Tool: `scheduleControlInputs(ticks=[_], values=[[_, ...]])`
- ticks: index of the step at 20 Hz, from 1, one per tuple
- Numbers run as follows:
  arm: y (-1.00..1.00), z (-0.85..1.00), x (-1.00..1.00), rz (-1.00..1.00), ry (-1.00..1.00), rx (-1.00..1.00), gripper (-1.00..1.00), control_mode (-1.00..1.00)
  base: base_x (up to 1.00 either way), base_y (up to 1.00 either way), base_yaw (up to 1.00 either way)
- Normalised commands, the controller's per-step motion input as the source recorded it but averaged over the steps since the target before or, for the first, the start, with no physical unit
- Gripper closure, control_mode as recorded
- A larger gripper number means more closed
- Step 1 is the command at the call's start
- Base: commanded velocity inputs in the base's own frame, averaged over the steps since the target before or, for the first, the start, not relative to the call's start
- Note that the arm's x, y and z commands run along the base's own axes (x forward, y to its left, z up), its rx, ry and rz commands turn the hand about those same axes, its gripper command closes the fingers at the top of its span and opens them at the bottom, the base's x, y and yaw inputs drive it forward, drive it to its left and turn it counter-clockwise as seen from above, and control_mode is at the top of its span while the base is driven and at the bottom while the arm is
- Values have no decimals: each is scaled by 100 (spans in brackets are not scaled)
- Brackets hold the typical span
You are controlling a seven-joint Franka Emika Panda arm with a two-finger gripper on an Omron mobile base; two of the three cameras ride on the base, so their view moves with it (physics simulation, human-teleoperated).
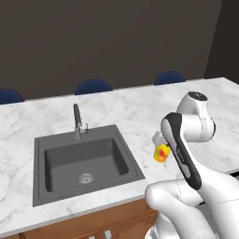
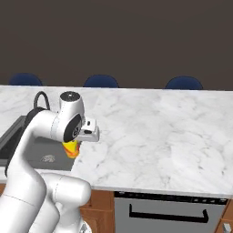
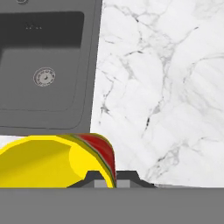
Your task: Pick the cup and bowl from the counter and place them on the counter next to the sink.
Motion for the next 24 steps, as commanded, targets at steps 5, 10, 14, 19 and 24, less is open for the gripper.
scheduleControlInputs(ticks=[5,10,14,19,24], values=[[4,-27,42,0,0,0,100,-100,0,0,0],[5,-20,37,0,4,0,100,-100,0,0,0],[1,-29,38,0,4,0,100,-100,0,0,0],[0,-38,31,0,3,0,100,-100,0,0,0],[0,-40,19,0,3,0,100,-100,0,0,0]])
